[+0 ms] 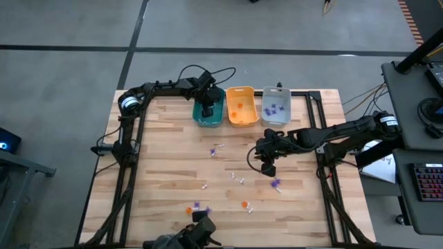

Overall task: Sort Halloween decoration
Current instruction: Put the white bone toy into the blue bin

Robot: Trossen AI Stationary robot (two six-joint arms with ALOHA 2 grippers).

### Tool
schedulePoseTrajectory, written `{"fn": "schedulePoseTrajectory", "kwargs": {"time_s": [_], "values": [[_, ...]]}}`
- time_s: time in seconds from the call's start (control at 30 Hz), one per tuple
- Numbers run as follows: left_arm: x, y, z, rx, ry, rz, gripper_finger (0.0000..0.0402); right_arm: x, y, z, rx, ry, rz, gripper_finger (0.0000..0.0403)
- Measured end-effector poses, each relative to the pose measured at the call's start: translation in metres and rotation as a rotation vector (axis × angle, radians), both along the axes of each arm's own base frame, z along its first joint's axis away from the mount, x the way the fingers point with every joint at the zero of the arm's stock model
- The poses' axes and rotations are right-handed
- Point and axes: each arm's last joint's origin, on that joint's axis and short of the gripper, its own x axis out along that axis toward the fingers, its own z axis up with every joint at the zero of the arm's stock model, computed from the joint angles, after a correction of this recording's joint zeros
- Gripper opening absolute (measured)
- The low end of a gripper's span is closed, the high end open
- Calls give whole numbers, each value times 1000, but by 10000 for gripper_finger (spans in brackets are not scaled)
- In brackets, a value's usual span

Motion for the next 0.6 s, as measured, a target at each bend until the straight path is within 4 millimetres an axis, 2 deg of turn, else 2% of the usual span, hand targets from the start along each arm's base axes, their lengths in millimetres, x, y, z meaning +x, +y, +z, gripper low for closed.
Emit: {"fn": "schedulePoseTrajectory", "kwargs": {"time_s": [0.4,0.6], "values": [[0,0,2,6,-6,0,72,0,0,0,0,0,0,68],[-3,-3,27,44,-44,4,76,0,0,0,2,0,-2,68]]}}
